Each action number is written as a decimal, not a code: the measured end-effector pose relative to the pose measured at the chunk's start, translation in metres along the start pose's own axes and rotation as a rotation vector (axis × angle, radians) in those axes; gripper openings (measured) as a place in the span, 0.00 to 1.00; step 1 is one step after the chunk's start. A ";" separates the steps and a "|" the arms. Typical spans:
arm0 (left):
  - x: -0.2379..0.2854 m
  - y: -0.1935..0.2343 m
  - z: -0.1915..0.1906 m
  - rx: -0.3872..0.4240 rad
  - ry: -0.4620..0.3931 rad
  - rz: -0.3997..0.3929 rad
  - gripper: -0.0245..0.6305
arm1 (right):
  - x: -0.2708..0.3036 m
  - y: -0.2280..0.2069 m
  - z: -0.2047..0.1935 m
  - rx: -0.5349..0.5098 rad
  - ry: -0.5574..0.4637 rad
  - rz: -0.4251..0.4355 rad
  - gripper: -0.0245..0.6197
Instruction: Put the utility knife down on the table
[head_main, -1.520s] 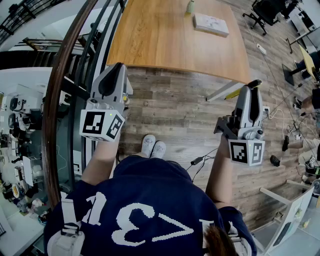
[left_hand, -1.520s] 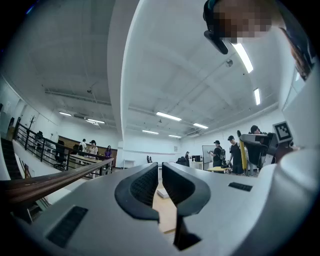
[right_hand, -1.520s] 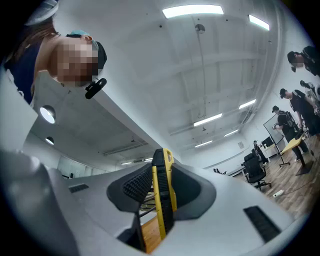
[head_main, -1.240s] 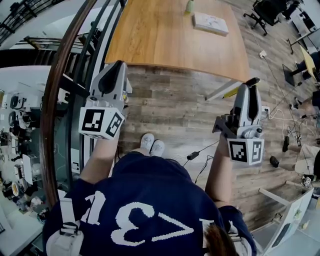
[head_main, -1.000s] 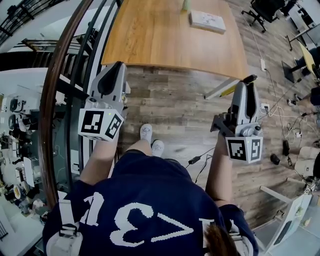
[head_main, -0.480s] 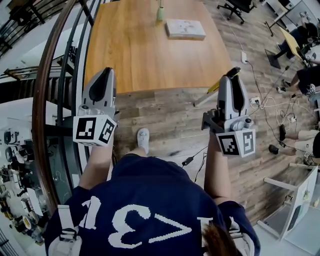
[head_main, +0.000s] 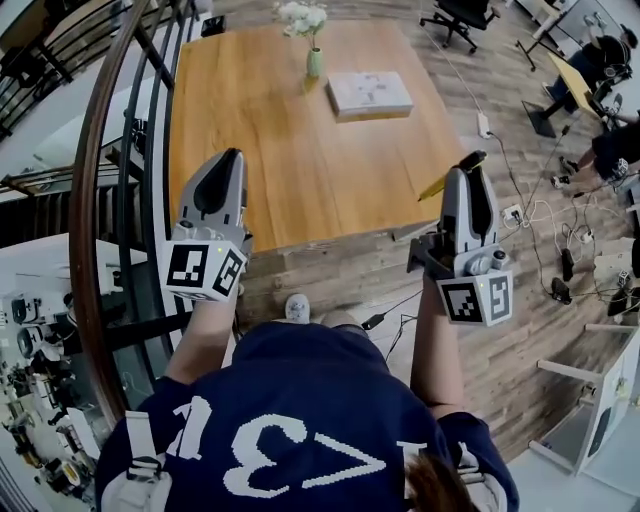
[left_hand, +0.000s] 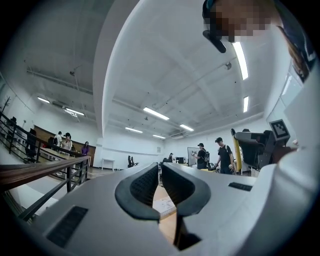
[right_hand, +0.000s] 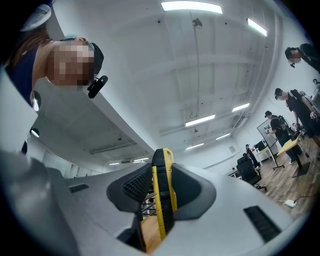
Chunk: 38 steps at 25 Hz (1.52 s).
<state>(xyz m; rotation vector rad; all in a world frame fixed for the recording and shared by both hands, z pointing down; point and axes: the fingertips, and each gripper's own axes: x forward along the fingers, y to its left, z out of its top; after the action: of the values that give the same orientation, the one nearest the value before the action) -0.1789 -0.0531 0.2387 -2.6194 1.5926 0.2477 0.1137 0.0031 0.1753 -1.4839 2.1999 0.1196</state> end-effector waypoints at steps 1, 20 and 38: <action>0.009 0.000 -0.010 -0.006 0.009 -0.003 0.09 | 0.003 -0.010 -0.009 0.001 0.010 -0.008 0.25; 0.179 0.013 -0.068 0.047 0.045 0.178 0.09 | 0.152 -0.171 -0.080 0.106 0.051 0.151 0.25; 0.260 0.030 -0.119 0.011 0.140 0.236 0.09 | 0.228 -0.221 -0.162 0.162 0.230 0.217 0.25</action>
<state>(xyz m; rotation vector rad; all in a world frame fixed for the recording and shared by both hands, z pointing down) -0.0764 -0.3112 0.3123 -2.4876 1.9439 0.0671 0.1883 -0.3347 0.2612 -1.2200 2.4837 -0.1630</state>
